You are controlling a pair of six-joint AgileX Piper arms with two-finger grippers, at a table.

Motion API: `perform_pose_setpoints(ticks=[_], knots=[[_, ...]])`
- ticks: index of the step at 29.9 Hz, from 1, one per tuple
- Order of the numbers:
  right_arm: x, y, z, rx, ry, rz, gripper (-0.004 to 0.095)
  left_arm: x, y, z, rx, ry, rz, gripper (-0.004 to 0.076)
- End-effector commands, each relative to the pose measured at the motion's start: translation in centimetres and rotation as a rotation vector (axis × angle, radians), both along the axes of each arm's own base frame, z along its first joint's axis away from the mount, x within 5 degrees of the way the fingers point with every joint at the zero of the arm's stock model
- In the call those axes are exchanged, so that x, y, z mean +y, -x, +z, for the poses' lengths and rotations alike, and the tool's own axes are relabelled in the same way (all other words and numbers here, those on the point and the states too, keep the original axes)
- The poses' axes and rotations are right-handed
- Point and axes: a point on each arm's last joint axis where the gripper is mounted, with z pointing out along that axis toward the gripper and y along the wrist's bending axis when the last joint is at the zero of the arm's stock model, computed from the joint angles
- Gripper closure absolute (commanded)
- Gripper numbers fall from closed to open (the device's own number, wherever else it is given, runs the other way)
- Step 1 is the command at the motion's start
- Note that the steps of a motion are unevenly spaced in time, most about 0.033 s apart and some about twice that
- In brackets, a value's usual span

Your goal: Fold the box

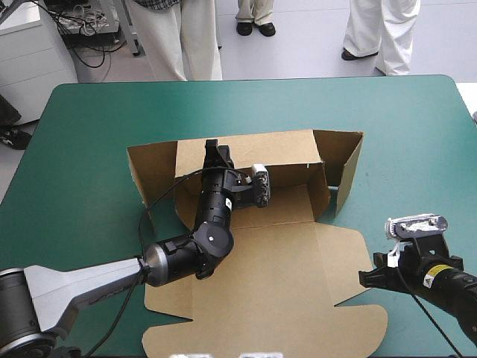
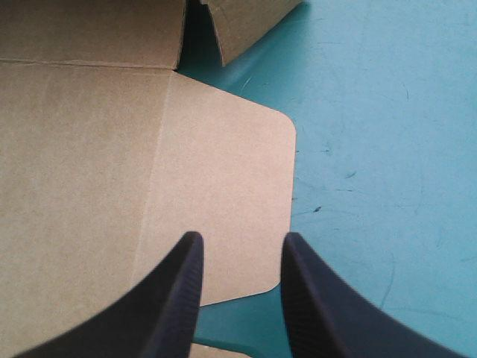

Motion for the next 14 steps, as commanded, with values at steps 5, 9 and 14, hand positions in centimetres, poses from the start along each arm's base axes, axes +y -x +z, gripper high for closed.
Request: perform_pose_setpoints(ticks=[5, 9, 14], knots=[[-0.2, -0.7, 2.3, -0.109, 0.000, -0.029, 0.0266, 0.4, 0.4, 2.9, -0.123, 0.039, 0.004, 0.0756], [-0.4, -1.7, 4.0, -0.124, 0.029, -0.064, 0.0237, 0.5, 0.4, 3.0, -0.132, 0.038, 0.017, 0.0756], [-0.2, -4.2, 6.5, -0.148, 0.080, -0.094, 0.0236, 0.7, 0.4, 3.1, -0.140, 0.037, 0.031, 0.0756]])
